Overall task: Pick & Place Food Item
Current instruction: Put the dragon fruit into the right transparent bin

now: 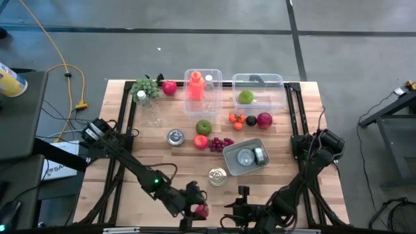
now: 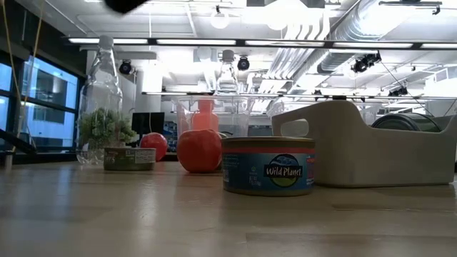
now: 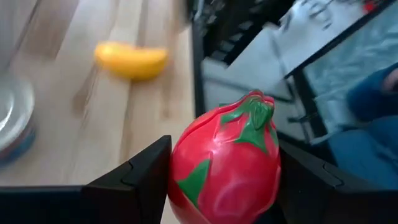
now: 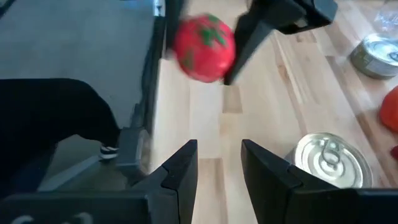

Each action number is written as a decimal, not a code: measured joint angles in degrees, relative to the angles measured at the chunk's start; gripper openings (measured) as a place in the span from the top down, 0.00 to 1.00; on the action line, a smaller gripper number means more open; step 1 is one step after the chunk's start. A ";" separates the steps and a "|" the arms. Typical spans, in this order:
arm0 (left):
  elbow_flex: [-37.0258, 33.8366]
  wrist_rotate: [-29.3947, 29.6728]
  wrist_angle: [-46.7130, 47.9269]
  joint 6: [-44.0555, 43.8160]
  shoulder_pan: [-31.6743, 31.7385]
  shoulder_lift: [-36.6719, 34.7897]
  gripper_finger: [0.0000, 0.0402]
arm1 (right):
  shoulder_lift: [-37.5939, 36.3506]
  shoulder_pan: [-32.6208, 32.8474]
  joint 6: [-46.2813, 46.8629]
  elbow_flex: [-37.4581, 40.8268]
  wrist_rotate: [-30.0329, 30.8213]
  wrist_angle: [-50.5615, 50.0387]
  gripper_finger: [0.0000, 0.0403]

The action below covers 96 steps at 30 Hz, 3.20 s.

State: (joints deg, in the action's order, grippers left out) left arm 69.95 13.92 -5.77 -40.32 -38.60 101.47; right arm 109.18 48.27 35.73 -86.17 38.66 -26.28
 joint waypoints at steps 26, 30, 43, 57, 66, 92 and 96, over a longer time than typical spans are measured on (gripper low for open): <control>0.00 3.39 -11.62 11.60 -1.42 -0.07 0.45 | 1.96 -3.87 -19.33 -0.02 -6.21 20.76 0.36; 0.00 3.47 -11.68 11.53 -1.41 -0.07 0.45 | 2.02 -4.38 -20.82 -0.02 -7.22 22.14 0.25; 0.09 -3.32 -11.21 -1.76 0.17 -0.07 0.45 | 2.04 -5.25 -47.22 -0.02 -12.03 26.62 0.25; 0.09 -14.83 -10.77 -7.84 4.41 -0.07 0.45 | 2.59 -9.42 -50.33 -0.02 -24.82 27.89 0.33; 0.09 -16.63 -10.80 -8.95 4.41 -0.06 0.45 | 2.57 -9.40 -52.09 -0.11 -25.19 27.00 0.44; 0.02 -10.68 -10.10 -7.31 2.48 0.48 0.16 | 2.65 -8.71 -49.00 0.09 -25.44 19.38 0.61; 0.02 -10.13 -10.13 -7.29 2.16 0.48 0.15 | 2.63 -7.87 -43.89 0.07 -20.52 16.47 0.61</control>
State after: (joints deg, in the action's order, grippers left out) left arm 69.97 3.79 -15.90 -47.62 -36.44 101.95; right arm 111.81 40.40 -8.16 -86.11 18.15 -9.81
